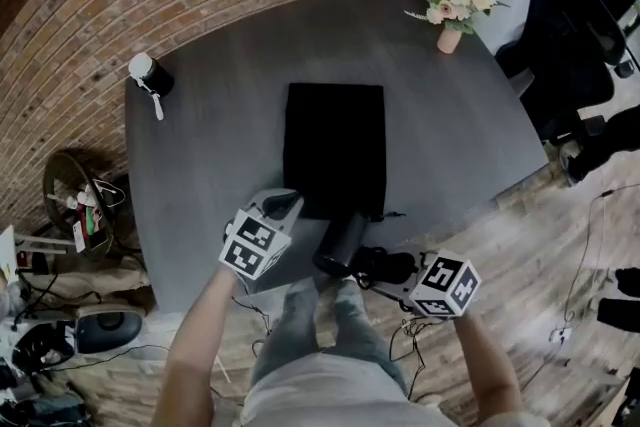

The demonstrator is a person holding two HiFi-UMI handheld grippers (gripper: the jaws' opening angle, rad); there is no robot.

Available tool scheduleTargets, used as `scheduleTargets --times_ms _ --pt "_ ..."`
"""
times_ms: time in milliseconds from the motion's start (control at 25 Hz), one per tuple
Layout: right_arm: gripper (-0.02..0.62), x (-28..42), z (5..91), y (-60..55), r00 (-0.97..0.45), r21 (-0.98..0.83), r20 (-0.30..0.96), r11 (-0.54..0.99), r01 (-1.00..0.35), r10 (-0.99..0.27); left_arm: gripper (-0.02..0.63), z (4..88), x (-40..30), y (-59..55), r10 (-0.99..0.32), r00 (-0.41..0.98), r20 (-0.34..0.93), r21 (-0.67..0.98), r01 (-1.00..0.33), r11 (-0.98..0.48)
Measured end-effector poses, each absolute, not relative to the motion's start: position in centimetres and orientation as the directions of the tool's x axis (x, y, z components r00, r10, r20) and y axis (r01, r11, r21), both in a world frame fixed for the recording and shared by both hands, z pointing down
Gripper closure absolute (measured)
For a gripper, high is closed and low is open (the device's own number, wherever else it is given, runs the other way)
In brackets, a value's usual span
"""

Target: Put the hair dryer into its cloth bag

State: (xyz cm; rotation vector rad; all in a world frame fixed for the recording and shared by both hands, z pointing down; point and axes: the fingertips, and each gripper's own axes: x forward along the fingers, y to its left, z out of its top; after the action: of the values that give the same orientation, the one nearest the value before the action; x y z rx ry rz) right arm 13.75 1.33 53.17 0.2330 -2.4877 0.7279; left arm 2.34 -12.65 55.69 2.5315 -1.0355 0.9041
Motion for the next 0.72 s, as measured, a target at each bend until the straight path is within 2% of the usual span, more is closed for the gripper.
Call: scheduleTargets --times_ms 320,720 --pt "0.437 12.2 55.5 2.6 -0.819 -0.471 0.568 0.847 -0.246 0.078 0.588 55.1 2.3 -12.7 -0.545 0.569 0.615 0.026 -0.706 -0.708" --pt "0.437 10.9 58.4 0.2 -0.775 -0.475 0.630 0.814 -0.336 0.047 0.588 55.0 2.4 -12.9 -0.530 0.610 0.588 0.057 -0.685 -0.726"
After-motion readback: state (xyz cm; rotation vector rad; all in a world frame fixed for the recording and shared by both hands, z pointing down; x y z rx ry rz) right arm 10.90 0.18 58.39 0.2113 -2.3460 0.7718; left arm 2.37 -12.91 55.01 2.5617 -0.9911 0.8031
